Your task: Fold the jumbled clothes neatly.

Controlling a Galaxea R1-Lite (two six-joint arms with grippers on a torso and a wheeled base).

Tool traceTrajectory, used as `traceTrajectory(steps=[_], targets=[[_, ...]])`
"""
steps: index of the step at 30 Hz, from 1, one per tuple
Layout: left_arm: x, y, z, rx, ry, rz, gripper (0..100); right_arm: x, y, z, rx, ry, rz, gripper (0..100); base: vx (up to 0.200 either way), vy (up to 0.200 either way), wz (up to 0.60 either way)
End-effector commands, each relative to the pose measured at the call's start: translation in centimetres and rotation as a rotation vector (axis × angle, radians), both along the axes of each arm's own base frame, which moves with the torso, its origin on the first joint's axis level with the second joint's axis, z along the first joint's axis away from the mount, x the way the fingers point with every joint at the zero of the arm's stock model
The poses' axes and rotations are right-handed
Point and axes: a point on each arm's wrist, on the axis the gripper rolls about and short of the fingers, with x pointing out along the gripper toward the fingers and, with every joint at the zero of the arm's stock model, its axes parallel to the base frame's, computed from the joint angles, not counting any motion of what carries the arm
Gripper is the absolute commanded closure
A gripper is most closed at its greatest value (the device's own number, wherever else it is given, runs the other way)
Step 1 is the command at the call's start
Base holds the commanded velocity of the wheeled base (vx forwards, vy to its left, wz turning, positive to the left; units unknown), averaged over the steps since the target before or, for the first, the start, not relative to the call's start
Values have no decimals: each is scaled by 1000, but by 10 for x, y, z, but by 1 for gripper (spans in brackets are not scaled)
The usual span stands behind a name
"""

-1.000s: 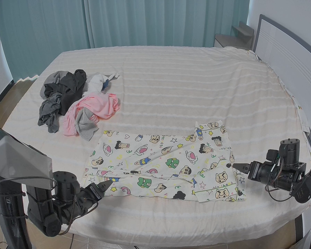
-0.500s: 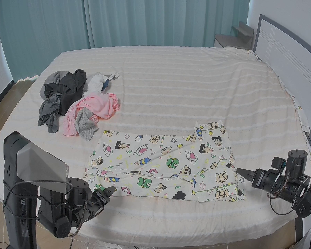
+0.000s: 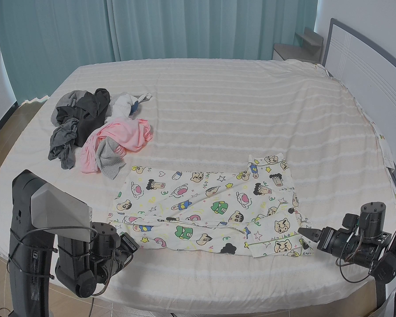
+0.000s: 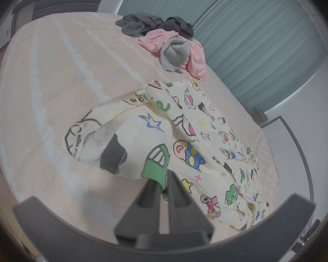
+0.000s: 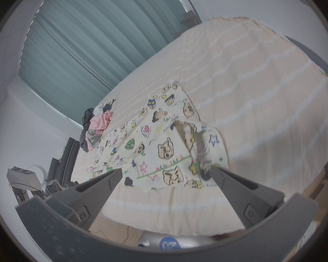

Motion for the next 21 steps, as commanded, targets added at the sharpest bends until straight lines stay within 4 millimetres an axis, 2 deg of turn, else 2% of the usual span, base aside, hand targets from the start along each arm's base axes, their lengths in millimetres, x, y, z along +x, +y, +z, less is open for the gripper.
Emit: traceTrajectory(steps=[1, 8, 10, 11, 12, 16, 21], targets=[[4, 1, 0, 1, -25, 21, 100, -10, 6, -6, 17, 56, 21, 0, 0, 0, 0], [6, 3, 4, -2, -48, 82, 100, -11, 9, -25, 20, 173, 6, 0, 0, 0, 0], [6, 3, 5, -11, -51, 95, 100, -10, 9, -40, -9, 237, -7, 0, 0, 0, 0], [6, 3, 5, -11, -51, 95, 100, -10, 9, -40, -9, 237, -7, 0, 0, 0, 0], [7, 3, 5, -9, -54, 99, 100, -10, 10, -51, -48, 279, -32, 0, 0, 0, 0], [7, 3, 6, -11, -55, 100, 100, -12, 16, -65, -77, 339, -31, 0, 0, 0, 0], [6, 2, 6, -11, -54, 97, 100, -5, 25, -74, -54, 341, -47, 0, 0, 0, 0]])
